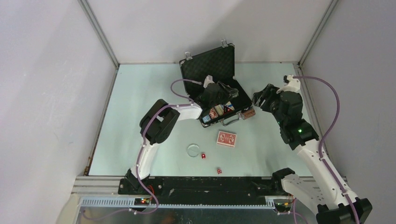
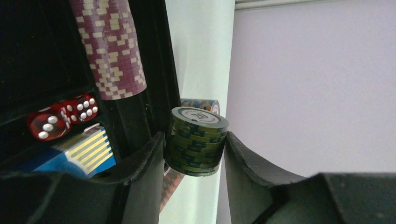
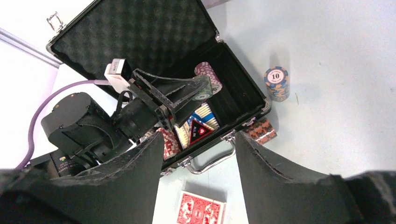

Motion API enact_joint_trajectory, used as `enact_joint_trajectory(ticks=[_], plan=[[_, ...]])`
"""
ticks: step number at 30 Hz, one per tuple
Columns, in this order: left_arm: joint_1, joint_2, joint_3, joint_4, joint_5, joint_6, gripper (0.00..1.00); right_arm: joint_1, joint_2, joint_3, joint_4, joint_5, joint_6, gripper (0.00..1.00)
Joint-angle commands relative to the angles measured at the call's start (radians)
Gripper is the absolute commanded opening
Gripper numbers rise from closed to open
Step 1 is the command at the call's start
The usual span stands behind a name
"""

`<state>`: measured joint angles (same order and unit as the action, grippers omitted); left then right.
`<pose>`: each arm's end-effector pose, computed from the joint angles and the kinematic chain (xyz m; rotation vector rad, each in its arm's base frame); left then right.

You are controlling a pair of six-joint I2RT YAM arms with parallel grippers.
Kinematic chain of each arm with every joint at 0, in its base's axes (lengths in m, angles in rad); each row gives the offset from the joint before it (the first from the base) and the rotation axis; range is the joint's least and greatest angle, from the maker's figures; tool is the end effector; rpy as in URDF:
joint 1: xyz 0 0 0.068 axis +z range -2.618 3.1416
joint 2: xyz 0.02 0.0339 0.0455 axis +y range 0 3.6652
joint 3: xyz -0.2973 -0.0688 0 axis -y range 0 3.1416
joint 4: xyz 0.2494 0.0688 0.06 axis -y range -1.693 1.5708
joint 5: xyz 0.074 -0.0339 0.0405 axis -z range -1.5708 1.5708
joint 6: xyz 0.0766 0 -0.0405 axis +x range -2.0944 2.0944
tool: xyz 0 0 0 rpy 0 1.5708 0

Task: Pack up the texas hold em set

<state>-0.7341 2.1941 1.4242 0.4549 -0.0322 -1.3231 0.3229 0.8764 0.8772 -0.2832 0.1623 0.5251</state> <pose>0.4156 -0.3717 0.1777 -0.6429 2.0337 -1.3084 0.2152 0.0590 0.3605 0.3022 1.8478 0.4390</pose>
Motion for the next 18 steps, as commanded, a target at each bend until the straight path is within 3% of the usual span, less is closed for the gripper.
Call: enact_joint_trajectory(ticks=[1, 6, 15, 18], plan=[[-0.008, 0.011, 0.077, 0.072, -0.049, -0.066, 0.37, -0.01, -0.025, -0.006, 0.001, 0.037, -0.021, 0.6], [-0.008, 0.019, 0.09, 0.028, -0.057, -0.055, 0.47, -0.014, -0.017, -0.009, 0.006, 0.02, -0.016, 0.6], [-0.008, -0.004, 0.044, -0.016, -0.074, -0.045, 0.52, -0.018, -0.009, -0.018, 0.018, -0.001, -0.004, 0.6], [-0.009, 0.003, 0.051, -0.031, -0.064, -0.039, 0.59, -0.019, -0.005, -0.018, 0.017, -0.005, 0.001, 0.6]])
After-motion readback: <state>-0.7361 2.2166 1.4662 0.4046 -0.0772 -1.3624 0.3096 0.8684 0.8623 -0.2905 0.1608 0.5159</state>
